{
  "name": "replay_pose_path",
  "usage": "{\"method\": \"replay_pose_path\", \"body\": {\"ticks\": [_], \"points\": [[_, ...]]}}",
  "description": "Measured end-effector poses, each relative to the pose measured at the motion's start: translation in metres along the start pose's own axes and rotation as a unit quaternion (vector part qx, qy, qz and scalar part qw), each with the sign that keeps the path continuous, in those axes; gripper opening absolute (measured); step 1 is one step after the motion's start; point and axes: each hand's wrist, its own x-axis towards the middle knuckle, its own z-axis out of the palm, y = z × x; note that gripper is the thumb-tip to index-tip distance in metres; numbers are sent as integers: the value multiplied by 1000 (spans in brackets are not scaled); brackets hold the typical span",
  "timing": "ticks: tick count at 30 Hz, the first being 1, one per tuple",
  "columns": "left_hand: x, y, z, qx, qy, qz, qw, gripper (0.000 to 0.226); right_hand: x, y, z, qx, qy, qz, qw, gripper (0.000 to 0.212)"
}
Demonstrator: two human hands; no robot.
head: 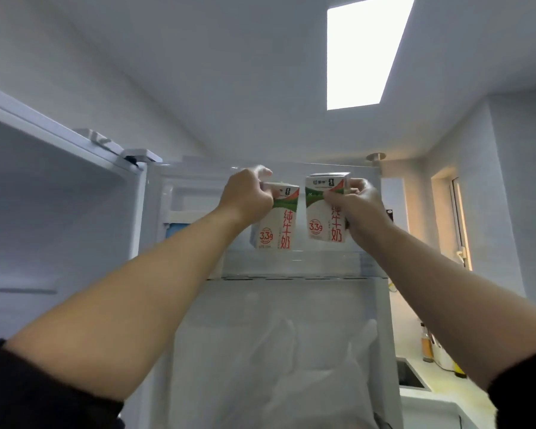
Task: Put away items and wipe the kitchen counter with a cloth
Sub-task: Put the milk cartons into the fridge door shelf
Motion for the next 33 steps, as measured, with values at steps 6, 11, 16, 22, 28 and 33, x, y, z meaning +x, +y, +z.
{"method": "replay_pose_path", "body": {"ticks": [6, 11, 16, 22, 28, 33], "points": [[5, -13, 21, 275, -120, 8, 954, 37, 22, 43, 11, -136, -82, 88, 983, 19], [15, -9, 4, 444, -203, 73, 870, 8, 39, 55, 2, -271, -96, 80, 954, 25], [20, -30, -6, 441, -245, 38, 862, 19, 42, 67, 12, -212, -112, 92, 966, 14], [24, -47, 6, 443, -234, 8, 866, 22, 45, 77, 42, -242, -122, 68, 960, 22], [3, -38, 24, 554, -185, 51, 810, 21, 33, 99, 36, -407, -96, -104, 902, 29], [-26, -46, 48, 467, -13, 260, 845, 35, 16, 110, 3, -496, -61, -165, 850, 36]]}}
